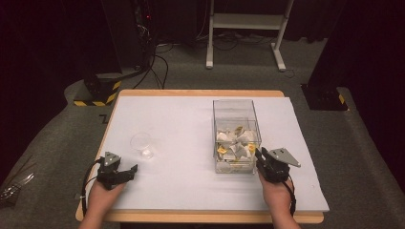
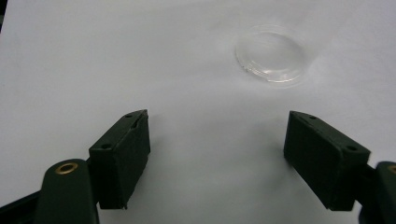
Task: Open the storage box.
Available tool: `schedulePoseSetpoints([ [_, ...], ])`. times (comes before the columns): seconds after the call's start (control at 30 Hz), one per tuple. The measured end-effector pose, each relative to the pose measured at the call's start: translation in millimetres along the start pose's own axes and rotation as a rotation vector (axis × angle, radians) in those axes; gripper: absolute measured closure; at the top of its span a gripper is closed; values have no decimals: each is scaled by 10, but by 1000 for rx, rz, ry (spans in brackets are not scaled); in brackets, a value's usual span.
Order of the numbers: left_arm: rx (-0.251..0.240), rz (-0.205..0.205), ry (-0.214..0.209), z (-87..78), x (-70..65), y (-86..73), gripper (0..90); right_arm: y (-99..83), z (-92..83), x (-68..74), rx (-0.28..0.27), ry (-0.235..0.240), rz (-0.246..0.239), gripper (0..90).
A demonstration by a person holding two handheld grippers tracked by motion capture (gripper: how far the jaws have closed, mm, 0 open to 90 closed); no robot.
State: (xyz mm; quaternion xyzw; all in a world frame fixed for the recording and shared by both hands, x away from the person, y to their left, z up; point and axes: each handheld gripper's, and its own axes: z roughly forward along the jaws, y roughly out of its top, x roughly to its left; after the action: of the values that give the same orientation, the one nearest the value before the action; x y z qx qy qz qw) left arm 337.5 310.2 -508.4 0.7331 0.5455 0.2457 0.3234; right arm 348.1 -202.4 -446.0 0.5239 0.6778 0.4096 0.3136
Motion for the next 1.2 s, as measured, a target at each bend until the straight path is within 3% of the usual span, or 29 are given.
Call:
schedulePoseSetpoints([
  [0.27, 0, 1, 1, 0, 0, 0, 230, -38, -6, -1, 0, 10, 12, 802],
  [1.2, 0, 1, 1, 0, -1, -1, 230, -229, -300, 31, -13, 43, -12, 798],
])
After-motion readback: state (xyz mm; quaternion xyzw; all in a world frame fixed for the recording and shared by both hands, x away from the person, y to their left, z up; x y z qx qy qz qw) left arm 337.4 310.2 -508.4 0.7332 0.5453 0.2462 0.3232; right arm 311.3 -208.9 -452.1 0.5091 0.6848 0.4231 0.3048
